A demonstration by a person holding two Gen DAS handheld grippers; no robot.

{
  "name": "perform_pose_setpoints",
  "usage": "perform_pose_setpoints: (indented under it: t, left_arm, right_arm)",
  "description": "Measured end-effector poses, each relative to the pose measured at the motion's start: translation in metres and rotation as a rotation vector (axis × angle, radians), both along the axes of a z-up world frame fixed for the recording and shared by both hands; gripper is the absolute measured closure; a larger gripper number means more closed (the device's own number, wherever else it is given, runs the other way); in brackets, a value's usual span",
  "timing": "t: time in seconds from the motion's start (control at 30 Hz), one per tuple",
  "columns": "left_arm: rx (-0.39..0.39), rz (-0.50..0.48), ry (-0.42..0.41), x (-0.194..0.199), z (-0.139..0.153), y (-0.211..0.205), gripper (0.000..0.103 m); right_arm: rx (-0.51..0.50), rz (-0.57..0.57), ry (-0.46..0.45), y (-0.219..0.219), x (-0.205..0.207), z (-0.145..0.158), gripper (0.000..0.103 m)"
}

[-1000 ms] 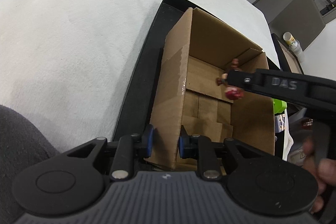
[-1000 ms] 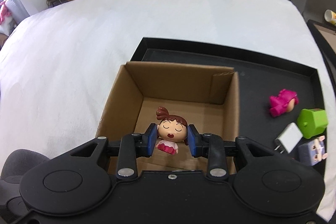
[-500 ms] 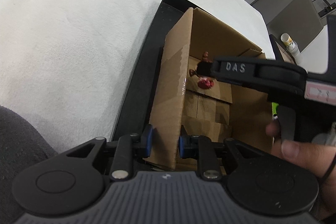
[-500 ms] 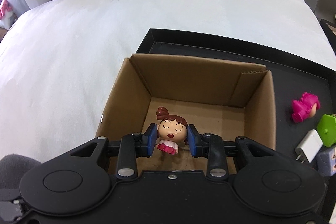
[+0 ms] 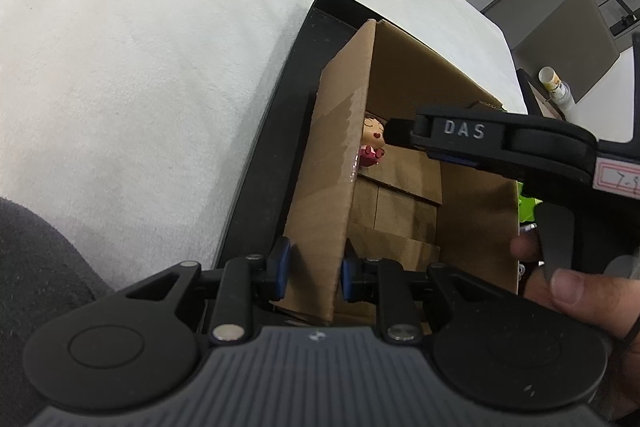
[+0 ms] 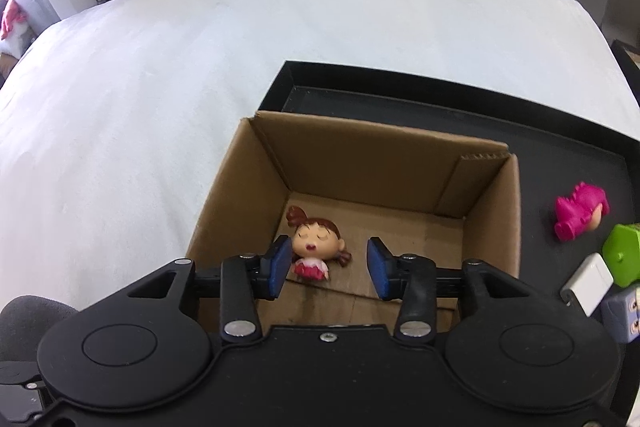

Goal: Organize rigid objects
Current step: 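Carry the doll figurine into the cardboard box and open the right gripper, then move the right tool back and grasp the red figure with perfume bottle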

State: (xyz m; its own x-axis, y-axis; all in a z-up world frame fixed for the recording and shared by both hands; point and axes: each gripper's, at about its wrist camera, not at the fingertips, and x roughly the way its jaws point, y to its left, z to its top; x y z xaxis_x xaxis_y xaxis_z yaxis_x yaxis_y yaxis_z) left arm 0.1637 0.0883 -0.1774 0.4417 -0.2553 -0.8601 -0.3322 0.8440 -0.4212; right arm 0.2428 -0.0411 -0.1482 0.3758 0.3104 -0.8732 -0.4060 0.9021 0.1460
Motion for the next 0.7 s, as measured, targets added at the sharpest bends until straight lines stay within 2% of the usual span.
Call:
perform_pose_setpoints:
  t: [0.13,0.3,0.5,0.7]
  left_arm:
    - [0.011,0.003,0.001,0.0,0.0,-0.002,0.081]
    - [0.011,0.011,0.009,0.001,0.001,-0.003,0.081]
    - [-0.008,0.042,0.039,0.005,0.001,0.001,0.081]
    - [0.002,0.042,0.048,0.004,0.003,-0.004,0.081]
  right_arm:
    - [-0.011,-0.01,0.012,-0.005,0.0,0.004,0.061]
    - [-0.017,-0.015,0.002,-0.013,-0.003,0.017,0.055]
    - [0.018,-0.031,-0.021,-0.031,-0.004,0.043,0.045]
    - [0.033,-0.066,-0.051,-0.061,-0.007,0.065,0.044]
